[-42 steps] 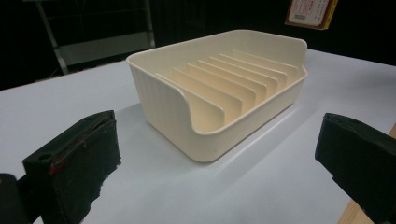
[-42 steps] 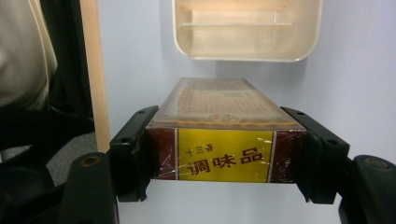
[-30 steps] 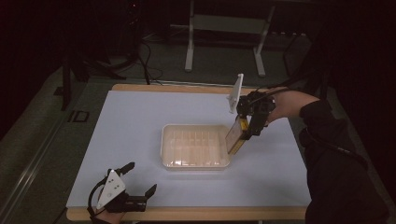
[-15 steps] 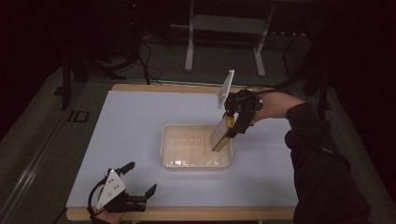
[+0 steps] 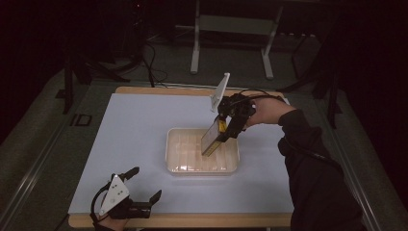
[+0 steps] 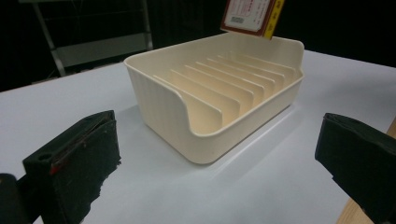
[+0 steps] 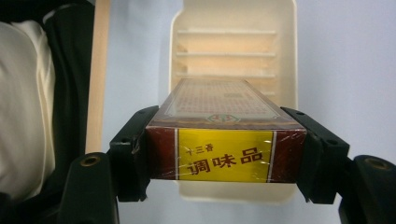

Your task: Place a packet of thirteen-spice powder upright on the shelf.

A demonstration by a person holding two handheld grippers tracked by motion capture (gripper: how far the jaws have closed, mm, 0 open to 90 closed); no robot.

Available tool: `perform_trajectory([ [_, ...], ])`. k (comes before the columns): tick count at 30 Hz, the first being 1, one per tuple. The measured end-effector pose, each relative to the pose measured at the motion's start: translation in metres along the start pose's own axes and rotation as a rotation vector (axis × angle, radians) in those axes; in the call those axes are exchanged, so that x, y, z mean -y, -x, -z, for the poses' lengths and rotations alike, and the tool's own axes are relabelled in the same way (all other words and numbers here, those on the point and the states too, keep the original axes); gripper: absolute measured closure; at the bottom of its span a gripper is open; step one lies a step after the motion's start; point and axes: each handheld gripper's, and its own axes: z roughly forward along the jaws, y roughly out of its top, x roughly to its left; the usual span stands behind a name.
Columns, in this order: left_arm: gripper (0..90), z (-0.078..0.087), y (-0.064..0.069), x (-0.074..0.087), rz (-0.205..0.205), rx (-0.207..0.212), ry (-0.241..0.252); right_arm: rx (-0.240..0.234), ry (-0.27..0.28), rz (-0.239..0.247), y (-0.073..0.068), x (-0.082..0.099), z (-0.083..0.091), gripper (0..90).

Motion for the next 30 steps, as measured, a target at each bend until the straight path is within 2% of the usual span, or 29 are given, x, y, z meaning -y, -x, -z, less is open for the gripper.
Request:
perform_trajectory([
  [7,0.0,0.0,0.0,0.0,0.003,0.002,0.003,-0.002,0.021,0.01,0.001,-0.013,-0.011,31.7],
  [12,0.0,0.001,0.0,0.0,0.003,0.006,0.003,0.011,0.044,0.0,0.006,-0.019,-0.019,31.7],
  [15,0.0,0.001,0.0,0.0,0.001,0.006,0.005,0.015,0.04,-0.006,0.007,-0.021,-0.025,31.7],
  [20,0.0,0.001,0.0,0.0,0.002,0.008,0.004,0.012,0.056,-0.001,0.011,-0.022,-0.035,31.8],
  [24,0.0,0.001,0.0,0.0,0.0,0.009,0.004,0.013,0.033,-0.004,0.015,-0.02,-0.045,31.7],
  [30,0.0,0.0,0.0,0.0,0.0,0.011,0.002,0.007,0.041,-0.016,0.021,-0.015,-0.055,31.7],
])
